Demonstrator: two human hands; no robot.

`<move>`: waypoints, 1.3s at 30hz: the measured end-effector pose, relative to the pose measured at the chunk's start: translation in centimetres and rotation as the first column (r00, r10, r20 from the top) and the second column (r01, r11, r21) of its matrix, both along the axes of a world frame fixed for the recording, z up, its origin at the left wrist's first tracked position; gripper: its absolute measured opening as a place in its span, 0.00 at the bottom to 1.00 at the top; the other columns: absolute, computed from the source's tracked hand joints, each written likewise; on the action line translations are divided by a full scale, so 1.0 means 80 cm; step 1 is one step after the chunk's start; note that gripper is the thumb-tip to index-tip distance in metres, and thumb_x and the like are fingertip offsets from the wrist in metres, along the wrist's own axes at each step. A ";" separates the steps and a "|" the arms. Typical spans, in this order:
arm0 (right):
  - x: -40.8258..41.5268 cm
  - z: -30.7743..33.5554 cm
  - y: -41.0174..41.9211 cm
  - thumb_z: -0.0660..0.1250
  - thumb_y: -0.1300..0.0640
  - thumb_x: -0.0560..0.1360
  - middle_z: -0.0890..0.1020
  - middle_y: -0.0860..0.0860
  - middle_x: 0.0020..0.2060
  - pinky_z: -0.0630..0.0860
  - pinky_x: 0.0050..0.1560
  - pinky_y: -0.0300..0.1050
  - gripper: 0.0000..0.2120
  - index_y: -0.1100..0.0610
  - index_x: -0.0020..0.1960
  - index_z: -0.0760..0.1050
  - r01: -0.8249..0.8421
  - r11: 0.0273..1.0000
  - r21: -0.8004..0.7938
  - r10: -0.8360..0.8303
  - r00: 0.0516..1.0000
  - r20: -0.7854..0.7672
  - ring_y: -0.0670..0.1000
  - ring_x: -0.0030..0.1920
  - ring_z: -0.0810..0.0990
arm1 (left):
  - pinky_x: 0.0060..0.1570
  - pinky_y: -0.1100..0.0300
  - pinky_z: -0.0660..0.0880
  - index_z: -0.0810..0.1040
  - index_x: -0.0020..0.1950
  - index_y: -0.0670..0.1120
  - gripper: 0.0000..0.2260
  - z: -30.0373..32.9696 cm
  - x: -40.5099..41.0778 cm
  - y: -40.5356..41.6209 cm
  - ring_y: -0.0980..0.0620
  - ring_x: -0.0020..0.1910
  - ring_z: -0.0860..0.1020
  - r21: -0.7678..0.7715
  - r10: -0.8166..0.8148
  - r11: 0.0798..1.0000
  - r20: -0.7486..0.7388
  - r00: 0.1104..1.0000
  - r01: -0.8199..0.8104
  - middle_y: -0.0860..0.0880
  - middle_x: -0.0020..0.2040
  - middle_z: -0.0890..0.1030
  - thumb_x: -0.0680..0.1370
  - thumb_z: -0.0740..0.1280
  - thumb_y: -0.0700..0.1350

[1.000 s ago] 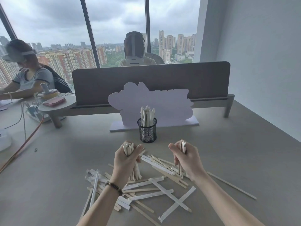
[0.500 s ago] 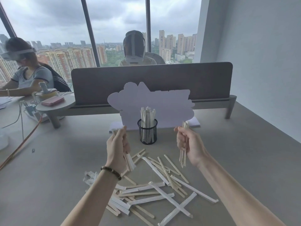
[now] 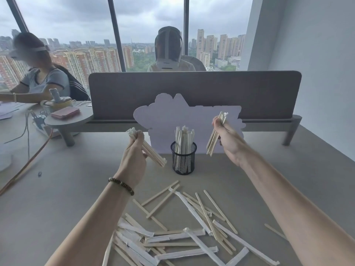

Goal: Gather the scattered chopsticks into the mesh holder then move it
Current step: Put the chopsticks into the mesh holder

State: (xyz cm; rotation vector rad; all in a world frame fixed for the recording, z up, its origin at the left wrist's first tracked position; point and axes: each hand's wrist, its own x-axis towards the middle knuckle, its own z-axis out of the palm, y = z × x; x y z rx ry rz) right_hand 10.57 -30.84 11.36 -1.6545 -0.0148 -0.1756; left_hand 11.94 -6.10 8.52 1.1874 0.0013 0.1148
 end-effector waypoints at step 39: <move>0.103 -0.059 0.002 0.74 0.53 0.75 0.81 0.46 0.37 0.79 0.34 0.42 0.08 0.55 0.50 0.79 0.106 0.887 -0.450 -0.022 0.982 0.188 0.47 0.34 0.82 | 0.37 0.59 0.68 0.70 0.42 0.46 0.10 0.008 0.080 -0.013 0.54 0.34 0.68 0.296 -0.028 0.955 0.162 0.986 -0.022 0.49 0.37 0.68 0.83 0.62 0.44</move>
